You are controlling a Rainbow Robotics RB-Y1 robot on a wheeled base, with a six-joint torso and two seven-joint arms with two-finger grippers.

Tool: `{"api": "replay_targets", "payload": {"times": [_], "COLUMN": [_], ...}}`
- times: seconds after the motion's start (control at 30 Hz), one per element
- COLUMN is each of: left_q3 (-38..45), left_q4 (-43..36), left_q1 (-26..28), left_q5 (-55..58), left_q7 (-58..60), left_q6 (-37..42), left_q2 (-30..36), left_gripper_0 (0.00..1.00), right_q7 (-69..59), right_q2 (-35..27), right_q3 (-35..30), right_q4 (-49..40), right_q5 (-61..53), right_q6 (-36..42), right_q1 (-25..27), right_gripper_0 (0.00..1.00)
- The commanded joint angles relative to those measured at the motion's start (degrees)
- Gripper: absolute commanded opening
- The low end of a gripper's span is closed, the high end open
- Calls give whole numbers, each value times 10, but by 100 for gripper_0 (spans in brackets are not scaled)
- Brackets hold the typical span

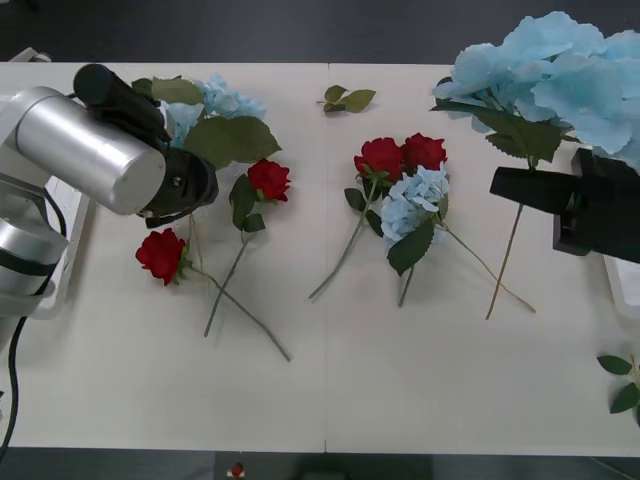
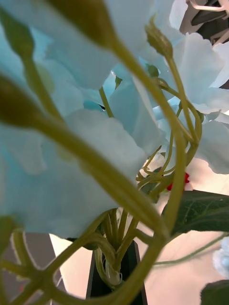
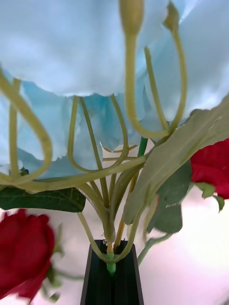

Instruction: Put the red flowers into the right box and the blue flowers into the left box

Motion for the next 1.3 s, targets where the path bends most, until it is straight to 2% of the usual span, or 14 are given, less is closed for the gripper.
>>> {"api": "replay_targets", "payload": {"times": [0.03, 0.33, 0.37, 0.4, 0.43, 0.47, 0.5, 0.73, 0.87, 1.03, 1.3], "left_q3": [35, 35, 35, 35, 35, 36, 36, 35, 36, 38, 62], "left_q4": [-30, -27, -27, -27, -27, -27, -27, -28, -47, -119, -243], "left_q1": [-8, 4, 4, 4, 4, 5, 5, 9, 33, 103, 211], "left_q5": [46, 24, 25, 25, 25, 27, 29, 59, 88, 139, 270], "left_q7": [-59, -63, -62, -62, -62, -62, -62, -68, -113, -216, -391], "left_q6": [20, -2, -5, -12, -16, -23, -26, -50, -75, -118, -145], "left_q2": [43, 40, 40, 39, 38, 36, 34, 31, 31, 37, 63], "left_gripper_0": [0, 0, 3, 39, 59, 90, 100, 100, 100, 100, 100], "right_q7": [21, 24, 24, 24, 24, 24, 25, 26, 28, 33, 51], "right_q2": [1, 2, 3, 3, 3, 3, 3, 4, 6, 12, 11], "right_q3": [33, 81, 85, 93, 97, 107, 117, 159, 184, 189, 188], "right_q4": [-16, -16, -16, -16, -15, -13, -10, 9, 24, 30, 30], "right_q5": [-8, -9, -10, -10, -11, -15, -19, -42, -72, -79, -78], "right_q6": [-4, -14, -15, -19, -21, -26, -32, -43, -43, -45, -50], "right_q1": [-25, -56, -60, -64, -66, -69, -74, -98, -116, -122, -122], "right_gripper_0": [0, 0, 0, 0, 0, 0, 0, 0, 0, 0, 0]}}
